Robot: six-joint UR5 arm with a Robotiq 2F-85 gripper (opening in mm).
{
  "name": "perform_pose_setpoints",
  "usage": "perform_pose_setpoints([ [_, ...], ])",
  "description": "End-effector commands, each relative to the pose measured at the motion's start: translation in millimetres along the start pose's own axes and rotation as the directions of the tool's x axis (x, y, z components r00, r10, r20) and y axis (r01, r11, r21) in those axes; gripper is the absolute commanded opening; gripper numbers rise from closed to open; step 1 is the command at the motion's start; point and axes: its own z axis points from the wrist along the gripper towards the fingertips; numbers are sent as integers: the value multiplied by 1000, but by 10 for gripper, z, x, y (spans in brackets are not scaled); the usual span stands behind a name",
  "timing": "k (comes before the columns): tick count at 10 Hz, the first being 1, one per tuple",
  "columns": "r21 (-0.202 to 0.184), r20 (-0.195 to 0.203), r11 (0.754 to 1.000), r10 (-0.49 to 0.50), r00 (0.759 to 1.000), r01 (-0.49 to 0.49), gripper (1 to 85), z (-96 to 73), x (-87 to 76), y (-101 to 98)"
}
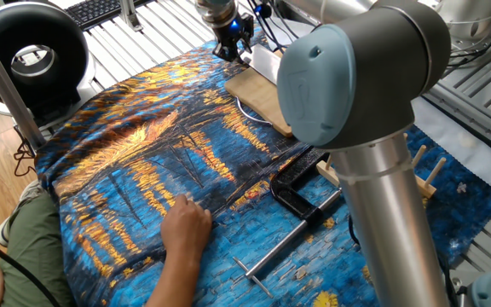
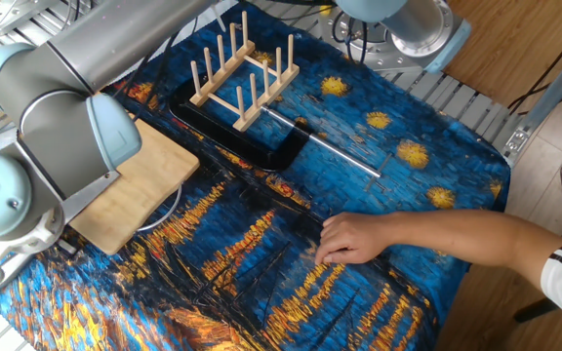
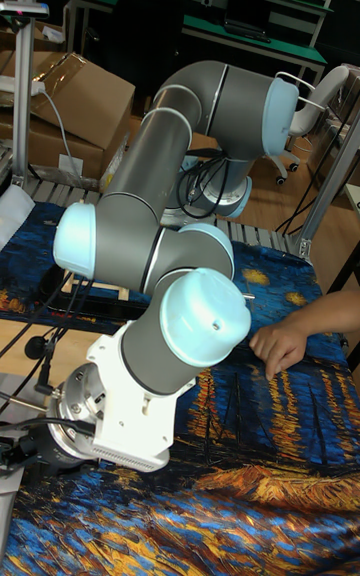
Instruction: Put the knife on the knife rack
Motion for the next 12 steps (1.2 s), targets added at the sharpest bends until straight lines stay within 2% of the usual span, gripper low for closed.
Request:
perform_pose_setpoints([
  [1, 2, -4, 1000, 14, 1000, -14, 373, 28, 2, 21],
  [12, 62, -22, 997, 45, 999, -44, 373, 73, 39, 94],
])
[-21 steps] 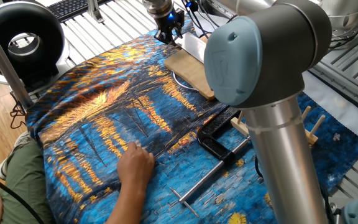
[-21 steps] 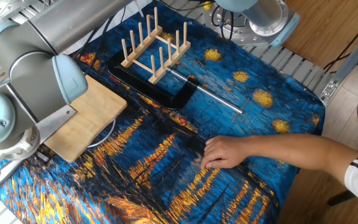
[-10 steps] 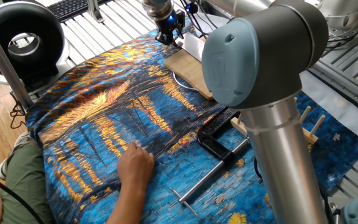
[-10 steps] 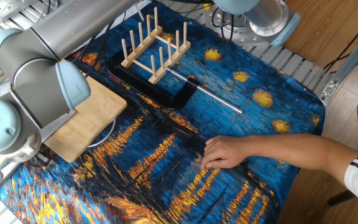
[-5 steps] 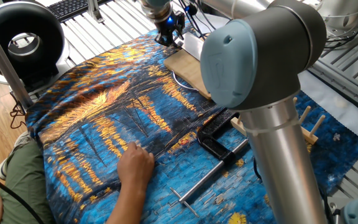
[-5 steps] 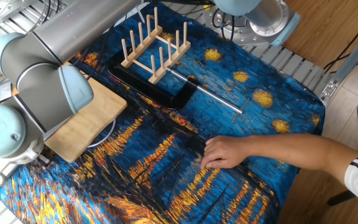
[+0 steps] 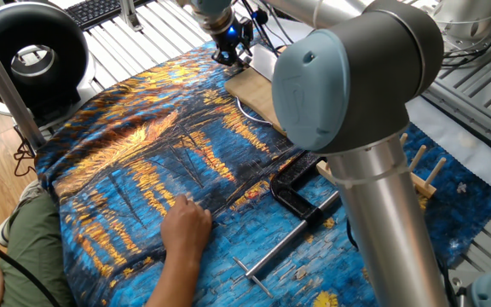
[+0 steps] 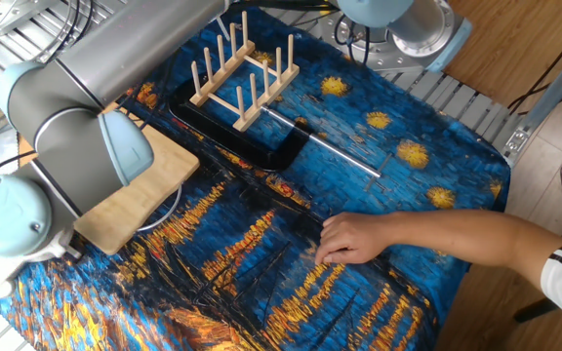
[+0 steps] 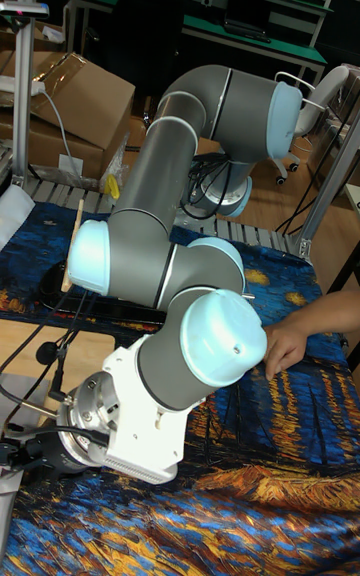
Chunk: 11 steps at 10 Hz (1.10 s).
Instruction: Put the knife on the knife rack
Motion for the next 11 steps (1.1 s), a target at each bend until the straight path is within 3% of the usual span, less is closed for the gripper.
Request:
perform_pose_setpoints([
  [1, 15, -4, 1000, 11, 1000, -11, 373, 5, 10, 36],
  [7, 67, -17, 998, 4, 1000, -3, 373, -74, 19, -26],
  [9, 106, -14, 994, -4, 1000, 6, 373, -75, 12, -97],
  [11, 111, -8, 994, 1, 1000, -1, 373, -52, -15, -82],
])
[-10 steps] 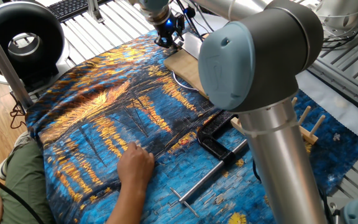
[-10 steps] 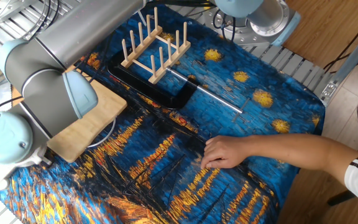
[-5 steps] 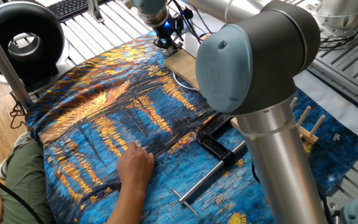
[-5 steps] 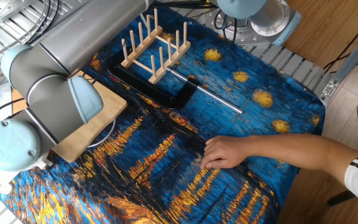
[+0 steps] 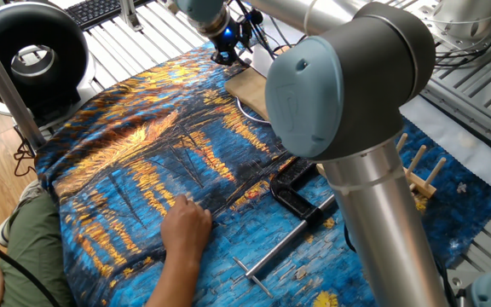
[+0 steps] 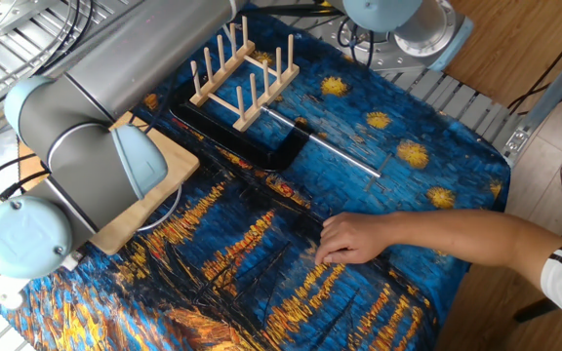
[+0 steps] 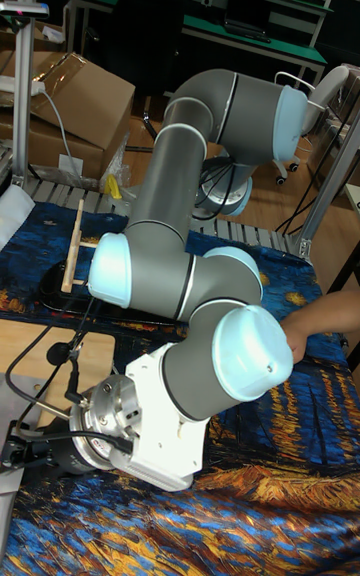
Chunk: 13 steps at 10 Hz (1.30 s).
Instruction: Put the knife on the knife rack
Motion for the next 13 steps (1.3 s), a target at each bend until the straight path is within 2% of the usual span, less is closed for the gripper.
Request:
perform_pose_setpoints([
  [1, 6, 4, 1000, 8, 1000, -8, 373, 30, -28, 20],
  [2, 6, 5, 1000, 11, 1000, -11, 373, 44, -40, 38],
  [5, 58, 11, 998, 14, 1000, -15, 373, 100, -76, 4],
  [7, 78, 13, 997, 10, 1000, -11, 373, 117, -87, -16],
  [13, 87, 15, 995, 40, 999, -41, 373, 153, -94, 34],
])
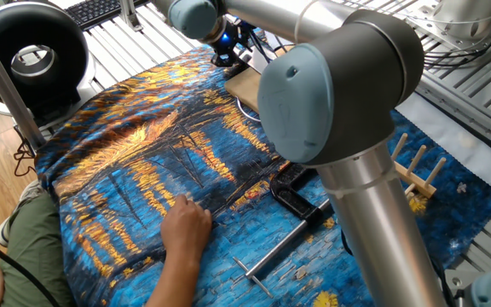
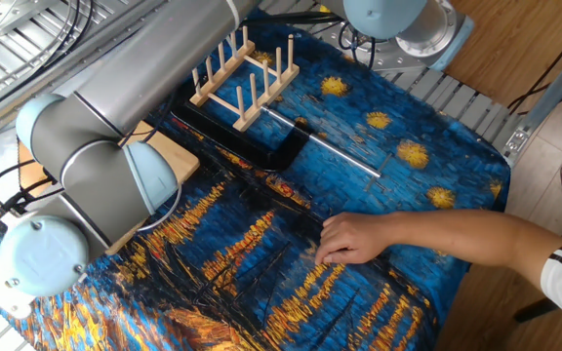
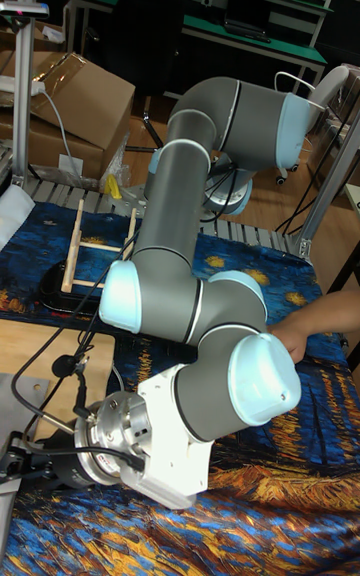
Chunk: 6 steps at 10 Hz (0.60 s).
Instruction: Put the knife on the knife rack
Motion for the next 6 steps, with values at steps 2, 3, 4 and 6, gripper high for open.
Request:
perform_pose_setpoints([
  [2, 8, -10, 1000, 23, 1000, -23, 373, 21, 23, 19],
  [3, 32, -18, 999, 28, 999, -27, 373, 1, 38, -7],
  [4, 38, -23, 999, 31, 999, -30, 373, 2, 44, 2],
  [6, 49, -29, 998, 34, 999, -32, 373, 3, 52, -11],
])
